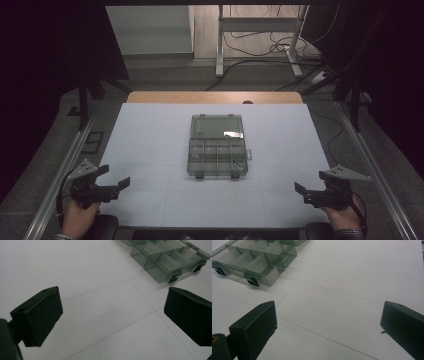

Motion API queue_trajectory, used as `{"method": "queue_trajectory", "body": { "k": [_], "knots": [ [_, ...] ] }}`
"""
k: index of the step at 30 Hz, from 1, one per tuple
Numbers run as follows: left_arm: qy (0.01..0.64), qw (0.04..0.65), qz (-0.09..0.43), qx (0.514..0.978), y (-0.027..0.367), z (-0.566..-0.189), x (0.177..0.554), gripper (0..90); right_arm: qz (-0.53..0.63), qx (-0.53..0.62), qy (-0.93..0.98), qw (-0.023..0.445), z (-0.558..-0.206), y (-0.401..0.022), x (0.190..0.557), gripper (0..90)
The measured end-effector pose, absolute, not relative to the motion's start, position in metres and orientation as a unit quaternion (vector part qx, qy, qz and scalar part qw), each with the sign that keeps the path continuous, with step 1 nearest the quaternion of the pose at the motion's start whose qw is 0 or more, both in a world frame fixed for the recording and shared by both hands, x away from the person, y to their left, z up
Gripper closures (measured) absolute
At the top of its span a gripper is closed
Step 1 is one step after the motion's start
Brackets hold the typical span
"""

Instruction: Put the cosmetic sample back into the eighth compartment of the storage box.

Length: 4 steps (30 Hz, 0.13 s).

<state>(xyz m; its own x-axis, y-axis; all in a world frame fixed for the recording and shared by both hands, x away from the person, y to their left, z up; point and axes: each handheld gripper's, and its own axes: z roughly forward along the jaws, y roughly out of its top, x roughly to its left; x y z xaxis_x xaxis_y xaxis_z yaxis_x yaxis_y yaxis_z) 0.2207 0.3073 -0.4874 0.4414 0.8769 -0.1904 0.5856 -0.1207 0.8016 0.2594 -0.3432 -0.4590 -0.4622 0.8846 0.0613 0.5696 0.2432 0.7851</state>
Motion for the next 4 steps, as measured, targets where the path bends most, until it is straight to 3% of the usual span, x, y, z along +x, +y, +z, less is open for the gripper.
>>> {"method": "queue_trajectory", "body": {
  "k": [4],
  "knots": [
    [0.501, 0.433, 0.168, 0.73, 0.3063, -0.487, 0.2215, 2.4, 0.389, 0.478, 0.76, 0.208, -0.459, -0.3454, 0.2579, 0.6]
  ]
}}
